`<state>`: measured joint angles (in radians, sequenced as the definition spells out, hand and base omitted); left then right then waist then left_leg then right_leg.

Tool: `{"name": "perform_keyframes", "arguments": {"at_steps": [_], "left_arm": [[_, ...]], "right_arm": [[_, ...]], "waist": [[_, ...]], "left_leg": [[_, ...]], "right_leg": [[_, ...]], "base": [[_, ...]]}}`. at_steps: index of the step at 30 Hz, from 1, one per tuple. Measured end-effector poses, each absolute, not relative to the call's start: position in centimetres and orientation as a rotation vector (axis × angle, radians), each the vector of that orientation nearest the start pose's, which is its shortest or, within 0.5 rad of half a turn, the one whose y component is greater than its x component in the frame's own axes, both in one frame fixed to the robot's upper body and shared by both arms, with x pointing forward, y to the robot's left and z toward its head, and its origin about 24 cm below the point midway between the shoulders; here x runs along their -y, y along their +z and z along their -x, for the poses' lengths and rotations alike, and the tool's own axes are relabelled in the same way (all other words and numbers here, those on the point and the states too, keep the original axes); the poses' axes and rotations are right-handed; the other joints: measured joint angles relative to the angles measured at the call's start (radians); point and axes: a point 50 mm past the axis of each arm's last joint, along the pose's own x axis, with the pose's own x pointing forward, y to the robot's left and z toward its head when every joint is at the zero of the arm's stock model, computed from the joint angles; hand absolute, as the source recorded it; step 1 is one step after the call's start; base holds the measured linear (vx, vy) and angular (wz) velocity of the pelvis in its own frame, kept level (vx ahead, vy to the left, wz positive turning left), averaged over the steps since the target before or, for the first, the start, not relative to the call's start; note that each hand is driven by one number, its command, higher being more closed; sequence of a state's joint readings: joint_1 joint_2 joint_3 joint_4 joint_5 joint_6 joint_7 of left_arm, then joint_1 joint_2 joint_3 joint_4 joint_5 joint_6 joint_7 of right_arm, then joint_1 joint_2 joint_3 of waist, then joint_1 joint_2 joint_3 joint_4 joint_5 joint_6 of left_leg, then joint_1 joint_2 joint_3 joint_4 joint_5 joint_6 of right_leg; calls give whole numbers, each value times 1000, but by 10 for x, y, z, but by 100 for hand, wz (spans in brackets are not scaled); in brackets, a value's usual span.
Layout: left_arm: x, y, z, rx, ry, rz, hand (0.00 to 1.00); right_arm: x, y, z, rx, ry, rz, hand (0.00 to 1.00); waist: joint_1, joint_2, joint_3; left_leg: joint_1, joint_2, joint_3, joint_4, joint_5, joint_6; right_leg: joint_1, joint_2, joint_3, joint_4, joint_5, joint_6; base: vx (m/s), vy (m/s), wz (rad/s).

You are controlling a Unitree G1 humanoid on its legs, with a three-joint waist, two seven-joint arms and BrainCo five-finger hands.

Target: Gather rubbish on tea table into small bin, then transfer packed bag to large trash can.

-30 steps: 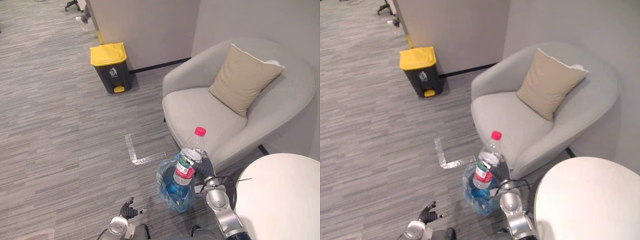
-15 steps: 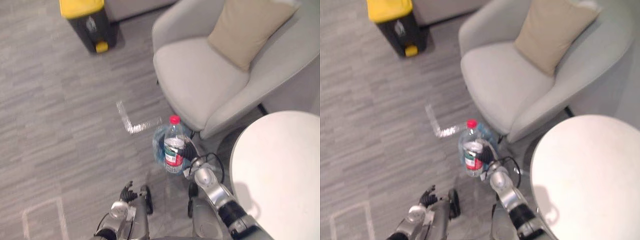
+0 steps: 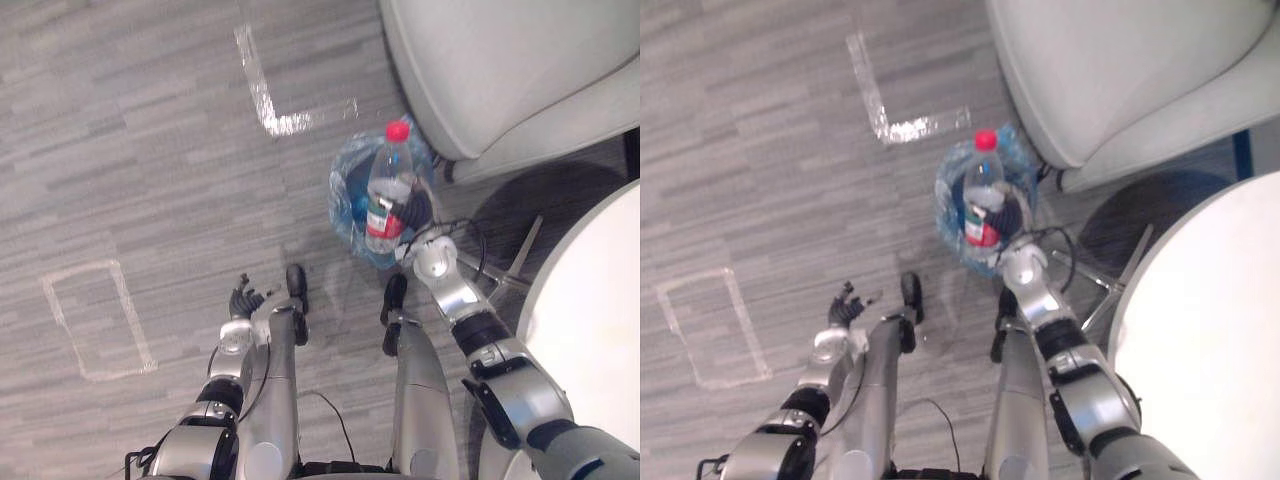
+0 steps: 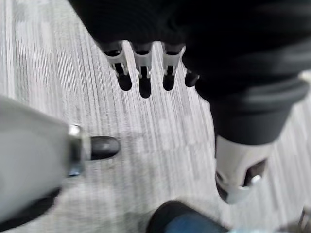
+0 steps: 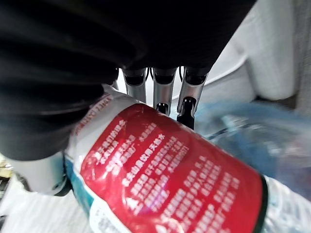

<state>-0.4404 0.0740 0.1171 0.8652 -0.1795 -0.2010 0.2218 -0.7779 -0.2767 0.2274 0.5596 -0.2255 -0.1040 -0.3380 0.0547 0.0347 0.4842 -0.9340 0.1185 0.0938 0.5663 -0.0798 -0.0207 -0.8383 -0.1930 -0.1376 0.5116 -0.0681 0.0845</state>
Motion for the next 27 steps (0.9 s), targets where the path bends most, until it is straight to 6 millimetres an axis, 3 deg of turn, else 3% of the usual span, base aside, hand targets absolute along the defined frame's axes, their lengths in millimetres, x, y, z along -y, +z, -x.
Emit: {"name": "perform_keyframes", "arguments": {"at_steps": [5,8,9,12,18,27], "left_arm": [[-175,9,-322,-136,310,160,0],[-174,14,-323,-111,304,163,0],[-173,17,-324,-96,299,161,0],[-170,22,-326,-72,285,157,0],[-155,21,-326,-79,242,161,0],[-150,20,-326,-84,222,153,0]], "right_arm": [[131,204,-383,518,-164,521,100],[139,213,-384,528,-210,480,100],[140,218,-384,541,-226,473,0],[142,228,-385,563,-251,456,0],[145,228,-386,553,-269,448,0],[141,210,-384,513,-259,485,0]], "waist": [[12,0,0],[16,-1,0],[16,-1,0],[18,-2,0],[17,-2,-1],[16,-10,-6]], "left_leg": [[-81,-5,-17,5,11,-3],[-87,-10,-19,1,12,-4],[-91,-11,-19,-2,13,-5],[-110,-9,-20,-7,18,-11],[-114,-7,-19,-3,21,-15],[-128,15,6,7,15,-21]], "right_leg": [[-76,-9,-21,27,-8,-9],[-86,-19,-26,44,-20,-12],[-91,-20,-29,46,-23,-14],[-112,-21,-37,51,-26,-18],[-122,-23,-41,70,-31,-25],[-147,-23,-38,99,-44,-36]], "base": [[31,7,12],[59,5,12],[59,-2,9],[55,-5,5],[53,-8,2],[0,-3,0]]}}
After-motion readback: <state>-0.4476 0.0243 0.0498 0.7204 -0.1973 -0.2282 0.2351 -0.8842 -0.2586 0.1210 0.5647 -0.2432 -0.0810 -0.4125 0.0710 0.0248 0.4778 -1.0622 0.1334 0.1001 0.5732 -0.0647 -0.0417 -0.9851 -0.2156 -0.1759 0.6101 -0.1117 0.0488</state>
